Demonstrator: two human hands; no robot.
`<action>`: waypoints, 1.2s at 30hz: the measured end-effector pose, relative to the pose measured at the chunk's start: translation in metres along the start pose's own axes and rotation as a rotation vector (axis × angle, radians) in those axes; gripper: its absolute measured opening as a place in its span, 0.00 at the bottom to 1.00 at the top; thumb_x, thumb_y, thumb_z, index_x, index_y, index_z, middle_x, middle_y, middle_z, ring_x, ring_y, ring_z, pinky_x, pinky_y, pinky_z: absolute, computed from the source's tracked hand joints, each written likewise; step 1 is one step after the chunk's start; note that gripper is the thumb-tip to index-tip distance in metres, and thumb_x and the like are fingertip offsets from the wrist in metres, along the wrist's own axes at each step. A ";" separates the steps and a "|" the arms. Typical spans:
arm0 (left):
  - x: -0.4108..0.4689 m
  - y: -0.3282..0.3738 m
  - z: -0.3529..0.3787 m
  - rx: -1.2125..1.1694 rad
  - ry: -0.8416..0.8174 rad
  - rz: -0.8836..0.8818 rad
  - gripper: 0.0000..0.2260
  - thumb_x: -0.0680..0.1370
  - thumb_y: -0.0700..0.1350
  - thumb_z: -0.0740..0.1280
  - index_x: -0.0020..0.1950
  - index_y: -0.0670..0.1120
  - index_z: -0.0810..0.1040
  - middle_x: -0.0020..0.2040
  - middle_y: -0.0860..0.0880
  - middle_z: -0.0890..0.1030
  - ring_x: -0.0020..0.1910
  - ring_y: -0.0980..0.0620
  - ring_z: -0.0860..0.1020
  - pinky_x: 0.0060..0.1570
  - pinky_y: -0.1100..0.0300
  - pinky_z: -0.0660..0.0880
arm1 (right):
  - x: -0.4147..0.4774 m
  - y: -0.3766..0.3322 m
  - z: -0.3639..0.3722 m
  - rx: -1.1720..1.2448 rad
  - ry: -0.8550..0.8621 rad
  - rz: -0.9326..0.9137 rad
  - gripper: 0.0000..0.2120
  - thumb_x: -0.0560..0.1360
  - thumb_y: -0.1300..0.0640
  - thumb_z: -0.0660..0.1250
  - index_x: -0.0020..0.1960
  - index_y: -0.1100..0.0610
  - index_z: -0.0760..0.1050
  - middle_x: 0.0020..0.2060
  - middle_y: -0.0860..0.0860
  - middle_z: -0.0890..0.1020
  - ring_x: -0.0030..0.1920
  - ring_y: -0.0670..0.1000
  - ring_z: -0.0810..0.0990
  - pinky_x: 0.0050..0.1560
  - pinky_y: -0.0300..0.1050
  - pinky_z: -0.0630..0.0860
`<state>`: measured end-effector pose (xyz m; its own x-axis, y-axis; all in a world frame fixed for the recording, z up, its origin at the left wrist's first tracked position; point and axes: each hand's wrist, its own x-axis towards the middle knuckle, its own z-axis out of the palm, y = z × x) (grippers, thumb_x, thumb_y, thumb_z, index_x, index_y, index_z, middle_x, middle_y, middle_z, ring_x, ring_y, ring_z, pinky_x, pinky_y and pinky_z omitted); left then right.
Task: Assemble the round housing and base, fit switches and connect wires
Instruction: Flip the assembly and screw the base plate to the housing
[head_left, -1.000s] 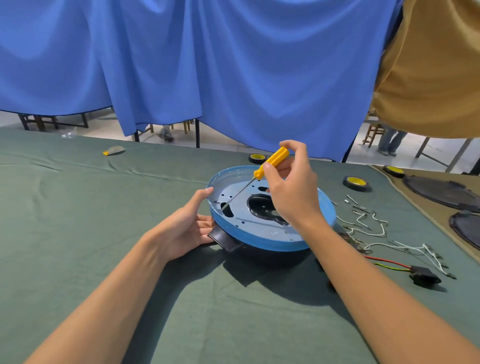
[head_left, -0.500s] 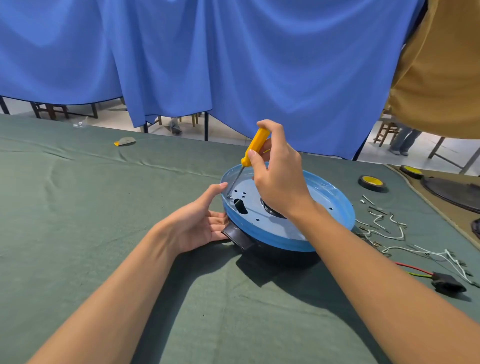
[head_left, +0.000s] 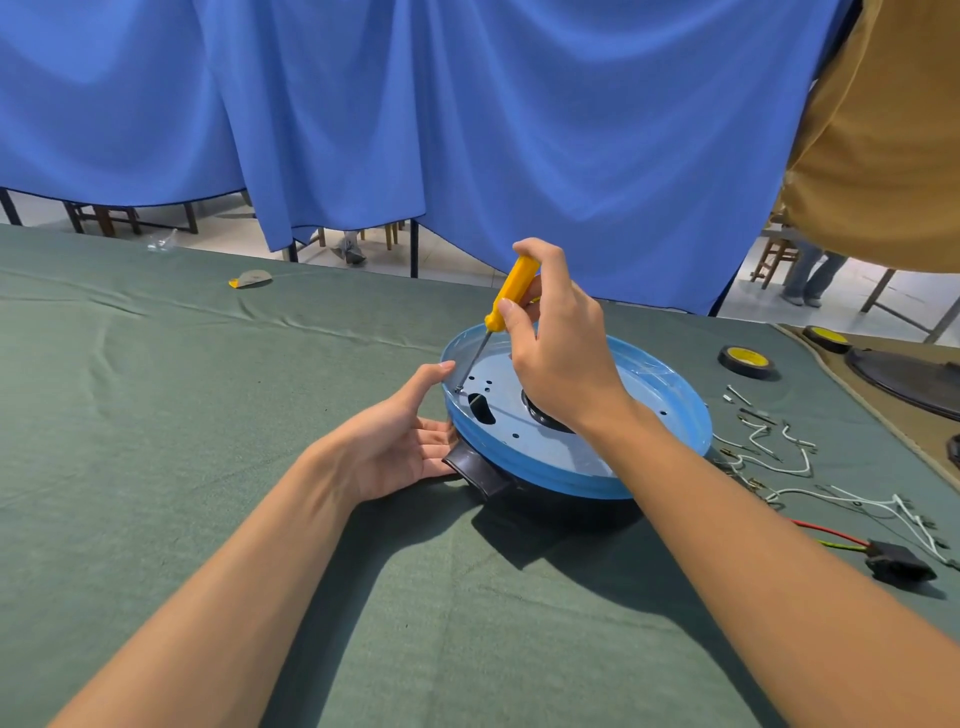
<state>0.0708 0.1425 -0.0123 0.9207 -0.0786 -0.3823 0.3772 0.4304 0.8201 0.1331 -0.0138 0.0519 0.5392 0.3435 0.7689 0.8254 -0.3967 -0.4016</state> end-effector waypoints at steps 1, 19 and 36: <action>0.000 0.000 0.000 0.002 0.001 0.000 0.35 0.65 0.60 0.76 0.59 0.32 0.77 0.52 0.37 0.80 0.42 0.44 0.82 0.42 0.54 0.82 | 0.001 -0.001 -0.001 -0.014 -0.015 -0.011 0.18 0.79 0.60 0.64 0.67 0.57 0.65 0.43 0.48 0.74 0.40 0.47 0.73 0.39 0.35 0.71; -0.017 0.023 0.009 0.884 0.204 -0.105 0.38 0.78 0.70 0.49 0.38 0.40 0.84 0.31 0.50 0.69 0.26 0.53 0.62 0.24 0.62 0.56 | 0.025 -0.028 -0.018 -0.119 -0.412 -0.070 0.21 0.77 0.57 0.64 0.69 0.53 0.67 0.43 0.54 0.79 0.44 0.57 0.76 0.50 0.57 0.76; -0.023 0.024 0.010 0.971 0.275 -0.044 0.28 0.78 0.63 0.59 0.41 0.41 0.86 0.26 0.51 0.66 0.24 0.54 0.60 0.24 0.63 0.57 | 0.003 -0.031 -0.025 -0.088 -0.365 -0.051 0.21 0.78 0.56 0.64 0.70 0.52 0.65 0.46 0.52 0.80 0.47 0.57 0.77 0.50 0.58 0.77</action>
<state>0.0596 0.1457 0.0205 0.8950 0.1856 -0.4055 0.4416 -0.4954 0.7480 0.1051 -0.0215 0.0788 0.5352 0.6391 0.5523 0.8436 -0.4377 -0.3110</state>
